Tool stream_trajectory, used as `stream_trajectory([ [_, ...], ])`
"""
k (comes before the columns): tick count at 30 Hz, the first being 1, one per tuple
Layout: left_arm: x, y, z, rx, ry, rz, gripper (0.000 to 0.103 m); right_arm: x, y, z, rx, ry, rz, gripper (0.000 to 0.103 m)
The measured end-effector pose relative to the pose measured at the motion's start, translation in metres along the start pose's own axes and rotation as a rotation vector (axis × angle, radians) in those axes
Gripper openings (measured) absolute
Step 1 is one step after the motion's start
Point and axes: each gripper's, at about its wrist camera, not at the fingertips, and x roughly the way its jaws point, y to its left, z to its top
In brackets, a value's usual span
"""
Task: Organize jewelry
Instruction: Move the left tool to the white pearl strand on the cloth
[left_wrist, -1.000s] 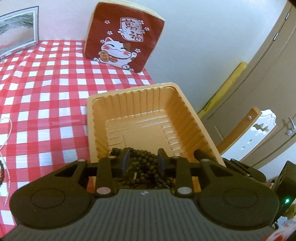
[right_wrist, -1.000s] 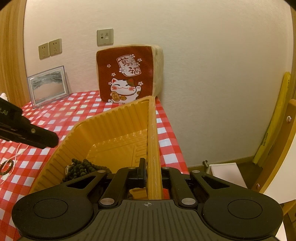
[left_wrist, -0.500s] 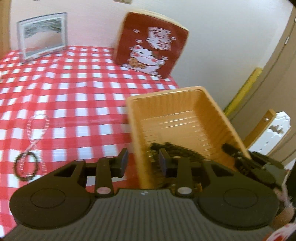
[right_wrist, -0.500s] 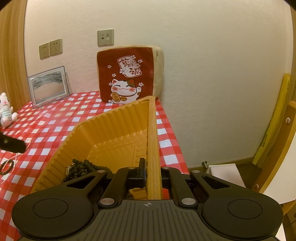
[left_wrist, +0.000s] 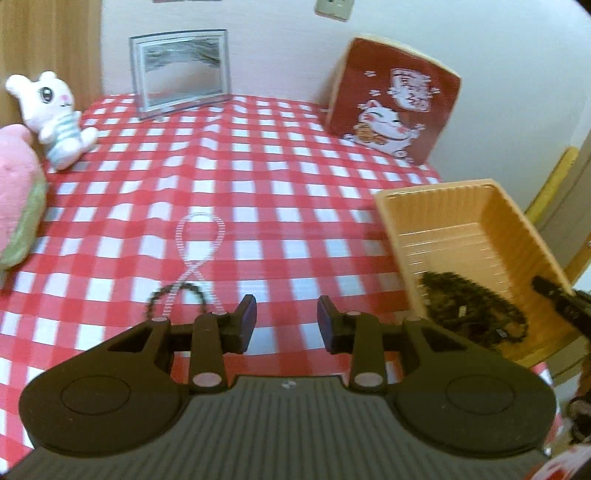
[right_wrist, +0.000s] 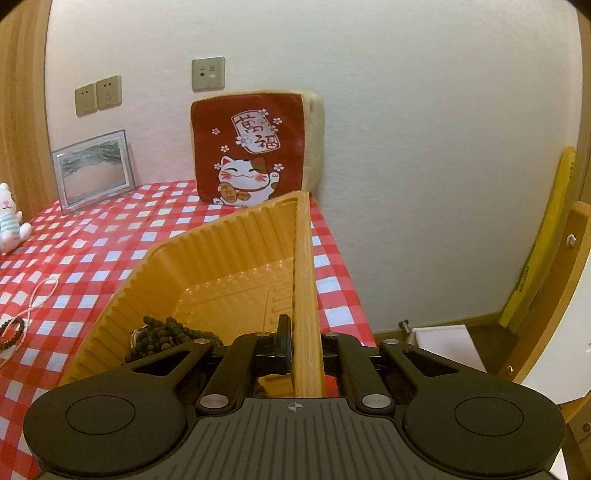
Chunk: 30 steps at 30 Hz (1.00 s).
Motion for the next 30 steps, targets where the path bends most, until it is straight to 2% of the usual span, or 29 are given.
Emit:
stream_trajectory([
  [6, 0.004, 0.022, -0.004, 0.069, -0.009, 0.080, 0.032, -0.002, 0.000, -0.002, 0.003, -0.001, -0.006, 0.005],
  [11, 0.015, 0.038, -0.002, 0.096, 0.002, 0.114, 0.032, -0.002, 0.001, -0.002, 0.011, 0.002, -0.012, 0.005],
  [17, 0.036, 0.051, 0.006, 0.115, 0.029, 0.121, 0.032, -0.002, 0.003, -0.001, 0.009, 0.003, -0.017, 0.005],
  [30, 0.088, 0.066, 0.023, 0.125, 0.104, 0.076, 0.031, 0.000, 0.002, -0.001, 0.015, 0.016, -0.029, 0.005],
])
